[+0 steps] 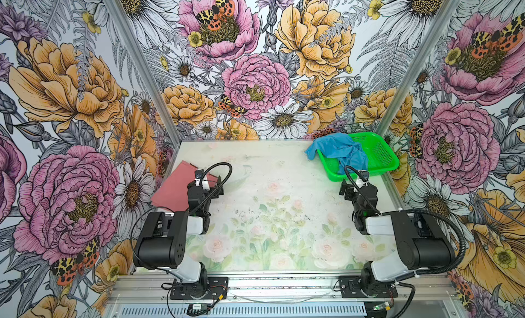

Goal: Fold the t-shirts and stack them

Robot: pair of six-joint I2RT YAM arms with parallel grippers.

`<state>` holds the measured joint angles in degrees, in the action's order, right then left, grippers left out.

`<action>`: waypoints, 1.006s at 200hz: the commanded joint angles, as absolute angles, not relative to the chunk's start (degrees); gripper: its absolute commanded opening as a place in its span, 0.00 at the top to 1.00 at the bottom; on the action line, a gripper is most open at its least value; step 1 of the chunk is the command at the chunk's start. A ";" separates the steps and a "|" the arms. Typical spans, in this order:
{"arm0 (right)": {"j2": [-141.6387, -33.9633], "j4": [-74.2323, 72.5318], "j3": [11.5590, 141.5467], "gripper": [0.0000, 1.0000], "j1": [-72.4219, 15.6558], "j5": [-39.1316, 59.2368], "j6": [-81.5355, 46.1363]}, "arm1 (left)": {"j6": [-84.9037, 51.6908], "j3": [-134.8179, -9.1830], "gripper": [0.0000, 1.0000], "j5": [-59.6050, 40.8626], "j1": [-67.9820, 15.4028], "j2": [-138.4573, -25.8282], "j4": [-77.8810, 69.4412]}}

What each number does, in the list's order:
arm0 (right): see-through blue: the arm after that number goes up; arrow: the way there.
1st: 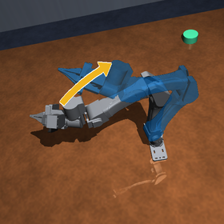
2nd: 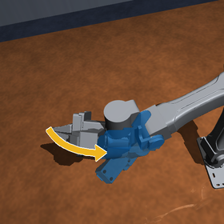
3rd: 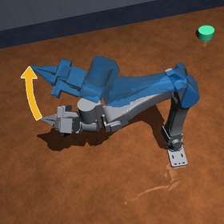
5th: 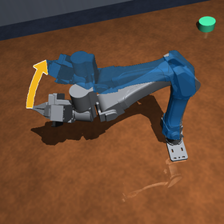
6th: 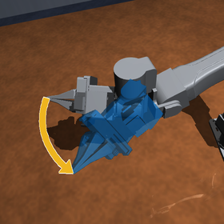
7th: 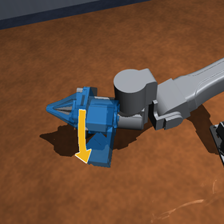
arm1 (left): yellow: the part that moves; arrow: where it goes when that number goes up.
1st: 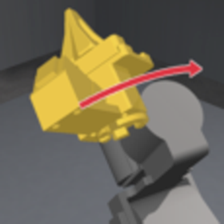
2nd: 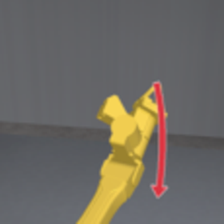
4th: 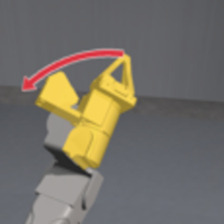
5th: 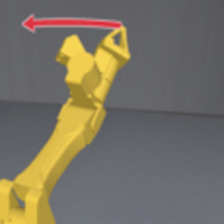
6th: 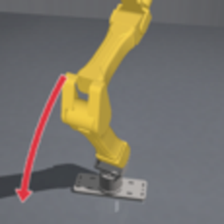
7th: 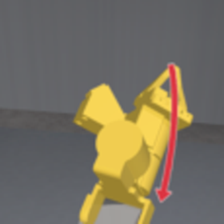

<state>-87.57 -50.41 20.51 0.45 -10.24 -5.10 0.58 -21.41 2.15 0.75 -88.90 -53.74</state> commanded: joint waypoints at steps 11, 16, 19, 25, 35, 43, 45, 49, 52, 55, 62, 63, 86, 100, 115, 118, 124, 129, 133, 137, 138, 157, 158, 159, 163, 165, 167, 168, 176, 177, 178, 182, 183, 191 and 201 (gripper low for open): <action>-87.94 -51.09 21.80 0.01 0.57 -9.58 -5.61 | 1.38 -21.64 0.01 3.00 0.44 -88.85 -53.66; -88.04 -51.08 21.85 0.00 0.58 -9.63 -5.58 | 1.40 -21.62 0.01 2.99 0.50 -88.82 -53.63; -87.99 -51.09 21.81 0.01 0.61 -9.60 -5.54 | 1.41 -21.73 0.01 2.99 0.46 -88.81 -53.65; -87.97 -51.14 21.86 0.00 0.62 -9.59 -5.56 | 1.41 -21.71 0.01 2.95 0.43 -88.81 -53.64; -87.93 -51.04 21.80 0.01 0.61 -9.59 -5.62 | 1.41 -21.62 0.01 2.90 0.44 -88.79 -53.62; -88.10 -50.83 22.00 0.00 0.62 -9.59 -5.59 | 1.41 -21.62 0.01 2.98 0.44 -88.85 -53.61; -88.14 -50.74 22.05 0.00 0.62 -9.67 -5.59 | 1.41 -21.69 0.01 2.94 0.48 -88.81 -53.61; -88.15 -50.76 22.09 0.00 0.62 -9.64 -5.57 | 1.38 -21.63 0.01 2.89 0.49 -88.84 -53.69; -88.08 -50.74 22.02 0.00 0.60 -9.59 -5.65 | 1.40 -21.67 0.01 2.92 0.45 -88.83 -53.63; -88.07 -50.72 22.01 0.00 0.61 -9.58 -5.64 | 1.41 -21.69 0.01 2.90 0.48 -88.81 -53.64; -87.98 -50.79 22.05 0.01 0.66 -9.58 -5.64 | 1.35 -21.62 0.01 2.87 0.44 -88.85 -53.64; -88.02 -50.80 22.01 0.00 0.64 -9.62 -5.63 | 1.33 -21.62 0.01 2.88 0.48 -88.86 -53.63; -87.98 -50.89 21.90 0.01 0.62 -9.58 -5.58 | 1.32 -21.73 0.01 2.77 0.54 -88.85 -53.65; -88.05 -50.98 21.90 0.01 0.59 -9.58 -5.58 | 1.24 -21.71 0.01 2.60 0.61 -88.80 -53.61; -88.06 -50.98 21.90 0.00 0.61 -9.58 -5.58 | 1.10 -21.76 0.01 2.27 0.85 -88.81 -53.61; -88.07 -50.98 21.89 0.00 0.54 -9.58 -5.57 | 1.08 -21.73 0.01 2.28 0.79 -88.85 -53.60; -88.00 -50.98 21.88 0.01 0.61 -9.58 -5.54 | 1.07 -21.73 0.01 2.28 0.83 -88.86 -53.60; -87.97 -50.98 21.90 0.00 0.61 -9.58 -5.54 | 1.10 -21.71 0.01 2.24 0.86 -88.82 -53.60; -88.00 -50.99 21.92 0.00 0.62 -9.58 -5.59 | 1.14 -21.75 0.01 2.28 0.80 -88.84 -53.56; -87.95 -50.98 21.89 0.00 0.62 -9.59 -5.54 | 1.14 -21.72 0.01 2.27 0.80 -88.86 -53.56; -87.92 -50.98 21.89 0.00 0.62 -9.58 -5.54 | 1.14 -21.71 0.01 2.24 0.80 -88.86 -53.54; -88.07 -50.89 21.92 0.01 0.60 -9.58 -5.56 | 1.23 -21.73 0.01 2.55 0.63 -88.84 -53.56; -88.07 -50.89 21.95 0.01 0.61 -9.62 -5.50 | 1.19 -21.72 0.01 2.59 0.62 -88.80 -53.59; -88.07 -50.89 21.96 0.00 0.61 -9.60 -5.48 | 1.21 -21.76 0.01 2.61 0.62 -88.79 -53.60; -88.06 -50.92 21.89 0.01 0.49 -9.54 -5.41 | 1.31 -21.72 0.01 2.83 0.57 -88.84 -53.59; -88.07 -50.90 21.89 0.01 0.45 -9.42 -5.24 | 1.32 -21.71 0.01 2.93 0.54 -88.77 -53.56; -88.02 -50.96 21.91 0.00 0.44 -9.39 -5.20 | 1.34 -21.71 0.01 2.97 0.49 -88.79 -53.58; -87.96 -50.97 21.85 0.00 0.40 -9.39 -5.15 | 1.37 -21.71 0.01 3.02 0.46 -88.82 -53.60; -88.06 -51.32 21.75 0.01 0.26 -9.28 -4.96 | 1.47 -21.68 0.01 3.88 0.25 -88.77 -53.66; -88.06 -51.32 21.69 0.01 0.26 -9.25 -4.94 | 1.44 -21.74 0.01 4.22 0.26 -88.77 -53.68; -88.07 -51.33 21.65 0.00 0.26 -9.24 -4.93 | 1.47 -21.72 0.01 4.53 0.13 -88.72 -53.69; -88.03 -51.33 21.71 0.00 0.18 -9.24 -4.92 | 1.49 -21.86 0.01 6.11 -0.23 -88.51 -53.10; -88.05 -51.33 21.75 0.01 0.18 -9.19 -4.88 | 1.49 -21.92 0.01 6.62 -0.42 -88.47 -52.96; -88.05 -50.80 22.06 0.01 0.17 -7.99 -4.35 | 1.48 -21.90 0.01 8.74 -1.25 -88.13 -52.69; -88.15 -49.82 22.57 0.01 0.26 -6.77 -4.04 | 1.34 -21.84 0.01 12.62 -2.24 -86.96 -51.93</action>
<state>-87.57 -50.35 20.53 0.40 -9.72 -4.93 0.62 -21.41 4.64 -0.23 -88.88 -53.43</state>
